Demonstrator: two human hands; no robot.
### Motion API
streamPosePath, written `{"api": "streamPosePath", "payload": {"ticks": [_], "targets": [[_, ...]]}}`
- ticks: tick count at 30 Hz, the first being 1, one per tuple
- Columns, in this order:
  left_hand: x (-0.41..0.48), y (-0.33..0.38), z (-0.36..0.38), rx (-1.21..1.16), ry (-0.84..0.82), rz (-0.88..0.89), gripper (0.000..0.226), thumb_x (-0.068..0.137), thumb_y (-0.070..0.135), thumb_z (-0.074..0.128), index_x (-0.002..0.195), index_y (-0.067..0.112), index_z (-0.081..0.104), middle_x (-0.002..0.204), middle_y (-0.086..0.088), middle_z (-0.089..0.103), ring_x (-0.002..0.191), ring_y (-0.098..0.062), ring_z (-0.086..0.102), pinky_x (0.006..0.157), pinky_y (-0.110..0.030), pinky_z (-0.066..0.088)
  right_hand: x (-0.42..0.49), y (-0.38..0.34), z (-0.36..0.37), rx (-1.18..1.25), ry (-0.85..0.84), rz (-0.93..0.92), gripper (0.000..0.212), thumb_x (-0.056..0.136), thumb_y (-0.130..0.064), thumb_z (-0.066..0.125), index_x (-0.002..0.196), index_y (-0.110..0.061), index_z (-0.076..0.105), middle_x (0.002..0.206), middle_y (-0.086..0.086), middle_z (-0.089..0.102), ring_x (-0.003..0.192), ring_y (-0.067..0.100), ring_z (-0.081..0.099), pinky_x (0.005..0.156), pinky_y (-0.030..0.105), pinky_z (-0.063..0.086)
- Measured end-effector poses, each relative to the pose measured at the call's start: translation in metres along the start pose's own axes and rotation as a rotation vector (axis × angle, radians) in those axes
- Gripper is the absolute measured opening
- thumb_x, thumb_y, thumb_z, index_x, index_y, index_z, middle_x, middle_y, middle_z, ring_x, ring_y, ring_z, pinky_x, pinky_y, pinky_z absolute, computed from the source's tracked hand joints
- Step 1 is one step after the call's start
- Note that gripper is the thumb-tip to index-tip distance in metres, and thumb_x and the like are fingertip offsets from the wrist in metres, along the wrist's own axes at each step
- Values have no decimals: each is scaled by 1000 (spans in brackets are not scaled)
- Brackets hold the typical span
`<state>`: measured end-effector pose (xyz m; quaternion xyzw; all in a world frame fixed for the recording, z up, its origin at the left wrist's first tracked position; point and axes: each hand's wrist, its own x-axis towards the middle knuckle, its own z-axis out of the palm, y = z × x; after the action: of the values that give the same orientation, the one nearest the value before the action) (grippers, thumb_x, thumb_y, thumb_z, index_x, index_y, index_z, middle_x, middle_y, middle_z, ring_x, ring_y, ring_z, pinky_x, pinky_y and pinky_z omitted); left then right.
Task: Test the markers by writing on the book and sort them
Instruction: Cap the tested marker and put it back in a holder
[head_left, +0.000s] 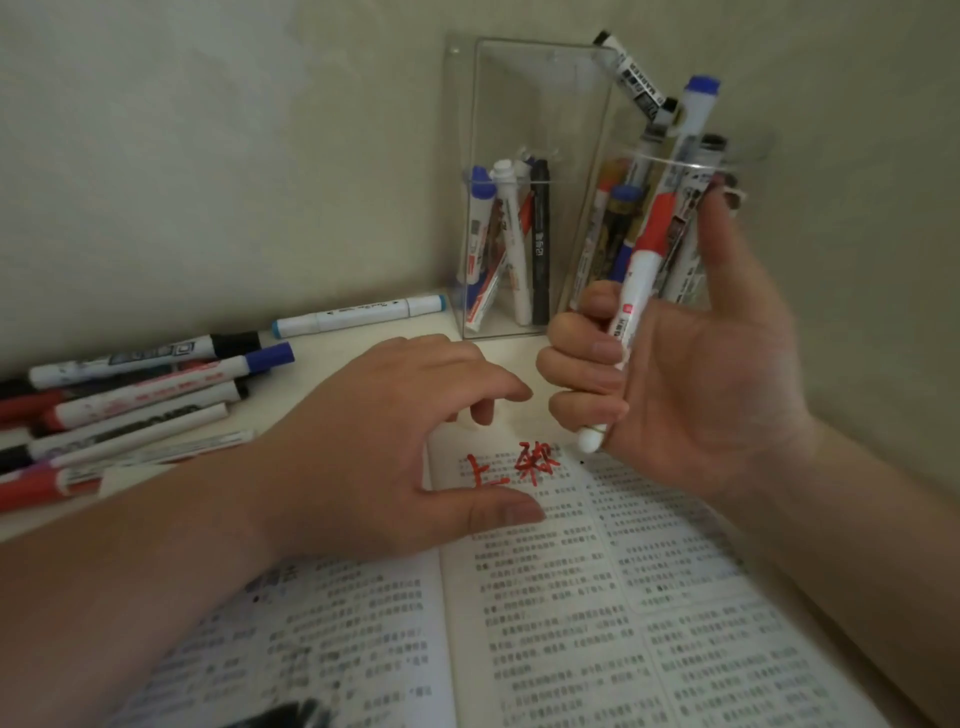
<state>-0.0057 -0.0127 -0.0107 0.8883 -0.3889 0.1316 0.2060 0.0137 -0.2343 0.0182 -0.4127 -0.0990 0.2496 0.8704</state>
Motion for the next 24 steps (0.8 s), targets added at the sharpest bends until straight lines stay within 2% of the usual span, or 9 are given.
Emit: {"api": "streamPosePath", "payload": {"ticks": [6, 8, 11, 13, 15, 17, 19, 21, 24], "targets": [[-1, 5, -5, -95, 139, 52, 40, 93, 59, 53, 101, 23, 66, 88, 14, 58, 81, -8, 55, 77, -32, 45, 4, 6, -6, -230, 78, -69, 35, 103, -42, 41, 86, -13, 50, 82, 13, 55, 68, 23, 51, 61, 34, 46], [-2, 6, -6, -122, 191, 92, 25, 93, 39, 56, 86, 16, 64, 79, 8, 57, 73, -15, 54, 69, -37, 44, 5, 7, -9, -425, 125, -167, 34, 101, -42, 48, 92, -12, 60, 90, 12, 61, 76, 22, 55, 69, 36, 48], [-4, 2, -6, -151, 281, 98, 16, 85, 17, 50, 75, 10, 60, 69, 2, 55, 63, -21, 52, 61, -40, 42, 2, 5, -5, -775, 216, -324, 38, 97, -57, 54, 103, -26, 74, 89, 18, 58, 81, 27, 51, 75, 41, 41], [-4, -1, -5, -170, 349, 49, 17, 84, 13, 45, 75, 9, 59, 67, 1, 55, 60, -22, 51, 58, -40, 41, -2, 2, 0, -842, 244, -360, 38, 90, -61, 59, 104, -31, 77, 81, 24, 48, 73, 25, 49, 69, 32, 42], [-4, -4, -5, -161, 392, -29, 20, 86, 15, 44, 79, 11, 62, 66, 4, 55, 60, -18, 52, 58, -39, 42, -5, 2, 9, -737, 247, -352, 34, 81, -53, 61, 98, -29, 79, 70, 15, 49, 57, 14, 51, 54, 20, 44], [-3, -5, -6, -141, 412, -85, 19, 89, 22, 48, 85, 15, 64, 68, 11, 54, 62, -13, 52, 59, -35, 43, -5, 4, 13, -664, 229, -331, 31, 79, -47, 65, 94, -24, 79, 67, 9, 54, 50, 13, 49, 46, 22, 39], [-4, -4, -7, -128, 398, -98, 18, 92, 32, 53, 91, 19, 65, 74, 14, 54, 66, -12, 53, 62, -31, 44, -2, 7, 11, -686, 172, -353, 38, 74, -51, 77, 91, -17, 78, 66, 11, 54, 50, 17, 46, 47, 27, 37], [-6, -1, -8, -86, 348, -101, 25, 92, 47, 57, 97, 23, 65, 80, 15, 56, 72, -10, 54, 66, -26, 44, 0, 9, 10, -664, 133, -358, 49, 60, -50, 92, 87, -12, 77, 67, 13, 59, 52, 22, 51, 48, 31, 45], [-4, 0, -4, 16, 284, -116, 24, 91, 53, 58, 96, 30, 65, 82, 18, 56, 76, -4, 51, 68, -22, 43, -1, 9, 10, -616, 156, -318, 30, 63, -23, 91, 85, -11, 74, 66, 20, 61, 56, 30, 59, 53, 35, 52]]}}
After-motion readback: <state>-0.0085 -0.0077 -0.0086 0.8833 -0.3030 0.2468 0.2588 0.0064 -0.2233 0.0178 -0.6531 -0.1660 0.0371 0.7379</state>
